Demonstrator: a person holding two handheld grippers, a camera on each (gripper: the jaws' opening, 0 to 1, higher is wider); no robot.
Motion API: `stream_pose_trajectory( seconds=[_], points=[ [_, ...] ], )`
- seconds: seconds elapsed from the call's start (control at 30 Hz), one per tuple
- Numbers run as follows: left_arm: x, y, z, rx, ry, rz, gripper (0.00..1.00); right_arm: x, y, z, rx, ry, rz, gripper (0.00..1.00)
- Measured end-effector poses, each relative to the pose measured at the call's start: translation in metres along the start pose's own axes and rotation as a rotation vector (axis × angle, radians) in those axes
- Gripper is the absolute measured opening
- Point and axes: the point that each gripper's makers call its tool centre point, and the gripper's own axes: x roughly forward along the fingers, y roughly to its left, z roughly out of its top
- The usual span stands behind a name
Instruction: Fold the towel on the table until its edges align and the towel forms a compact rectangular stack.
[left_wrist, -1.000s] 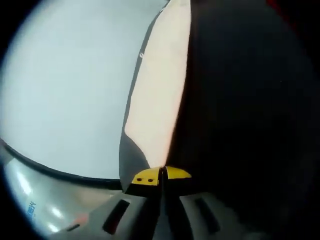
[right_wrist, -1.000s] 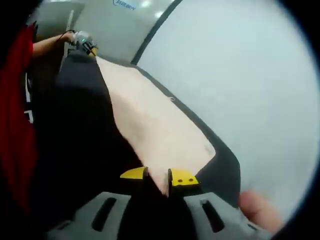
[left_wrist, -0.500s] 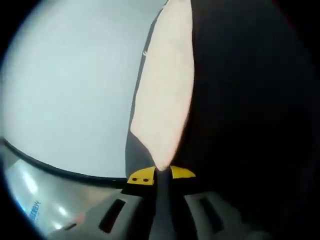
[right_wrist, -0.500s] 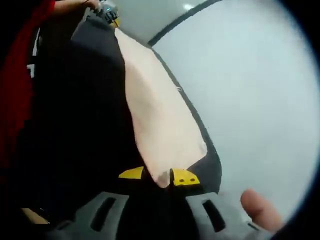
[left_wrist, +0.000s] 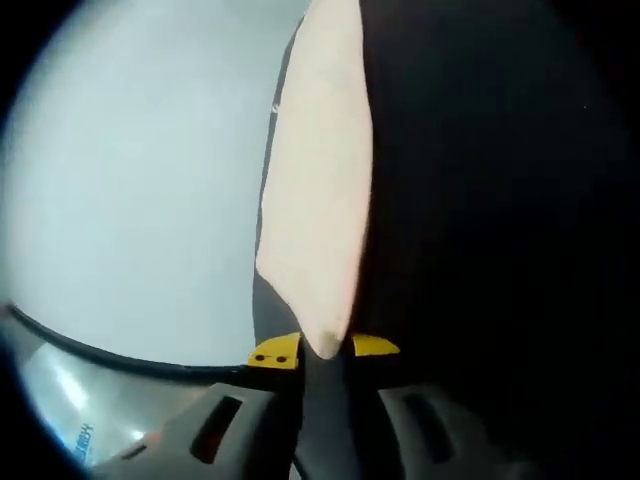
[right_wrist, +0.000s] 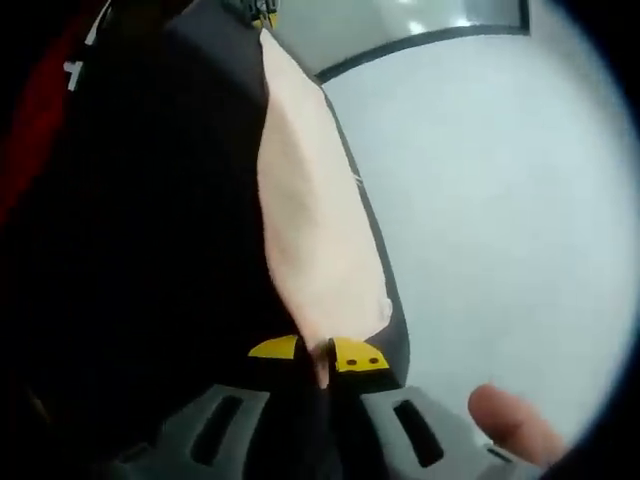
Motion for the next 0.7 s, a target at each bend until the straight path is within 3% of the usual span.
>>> stream_pose_trajectory(
  seconds=[0.07,0.1,0.23,0.33,0.4,0.5,0.53,0.6,0.7],
  points=[
    [0.001,0.003,0.006,0.042,-0.008,0.012,0.11,0.001,-0.002,0.0,0.006,-0.001,-0.011,0.05],
    [0.0,0.004,0.008,0.049,-0.011,0.012,0.01,0.001,-0.003,0.001,-0.001,0.001,-0.015,0.02],
    [0.003,0.004,0.011,0.13,0.008,-0.021,0.01,-0.001,-0.013,0.004,-0.028,0.013,-0.035,0.0],
    [0.0,0.016,0.009,0.147,0.019,-0.011,0.01,-0.004,-0.026,0.006,0.036,0.006,-0.041,0.0],
    [-0.002,0.035,0.01,0.104,0.004,0.001,0.01,-0.003,-0.037,0.009,0.116,-0.01,-0.032,0.0],
    [-0.003,0.066,0.016,0.082,0.002,-0.01,0.01,0.001,-0.042,0.015,0.386,-0.03,0.095,0.0],
    [0.001,0.074,0.015,0.051,0.0,-0.032,0.01,0.005,-0.054,0.017,0.376,-0.05,0.095,0.0],
    [0.012,0.101,0.015,0.039,-0.002,-0.034,0.01,0.018,-0.077,0.014,0.349,-0.025,0.1,0.0],
    [0.039,0.135,0.017,0.024,0.007,-0.045,0.01,0.045,-0.12,0.011,0.336,0.004,0.025,0.0]
  ],
)
